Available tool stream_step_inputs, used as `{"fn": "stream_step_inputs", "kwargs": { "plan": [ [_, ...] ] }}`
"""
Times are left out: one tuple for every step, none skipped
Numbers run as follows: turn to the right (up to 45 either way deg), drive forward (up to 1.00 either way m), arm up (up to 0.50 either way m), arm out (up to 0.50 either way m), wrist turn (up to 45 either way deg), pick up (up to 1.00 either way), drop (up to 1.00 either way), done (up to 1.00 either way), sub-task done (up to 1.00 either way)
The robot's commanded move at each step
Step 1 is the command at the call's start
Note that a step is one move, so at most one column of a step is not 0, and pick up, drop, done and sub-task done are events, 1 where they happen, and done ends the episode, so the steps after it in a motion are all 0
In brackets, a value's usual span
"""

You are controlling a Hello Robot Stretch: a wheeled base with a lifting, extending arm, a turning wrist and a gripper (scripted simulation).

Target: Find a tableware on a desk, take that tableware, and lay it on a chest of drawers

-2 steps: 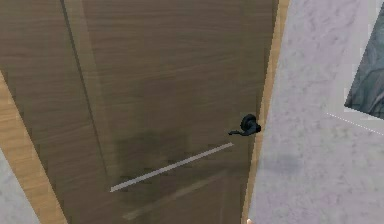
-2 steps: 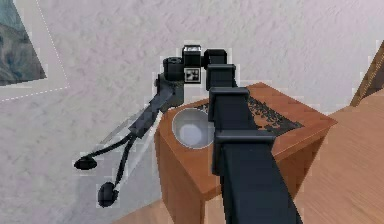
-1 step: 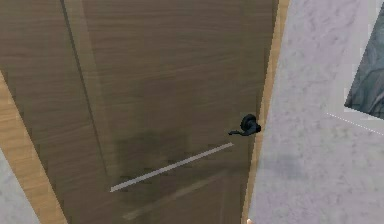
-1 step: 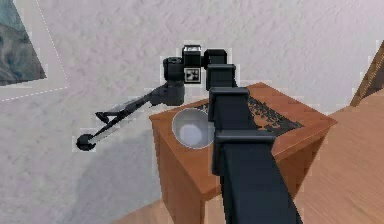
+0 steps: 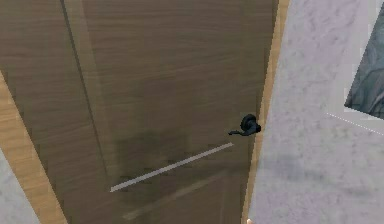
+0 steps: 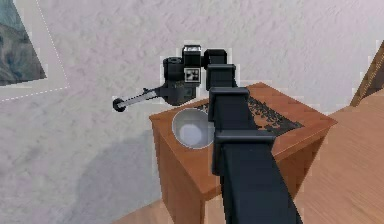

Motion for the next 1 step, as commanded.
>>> {"fn": "stream_step_inputs", "kwargs": {
  "plan": [
    [0.0, 0.0, 0.0, 0.0, 45.0, 0.0, 0.0, 0.0, 0.0]
  ]
}}
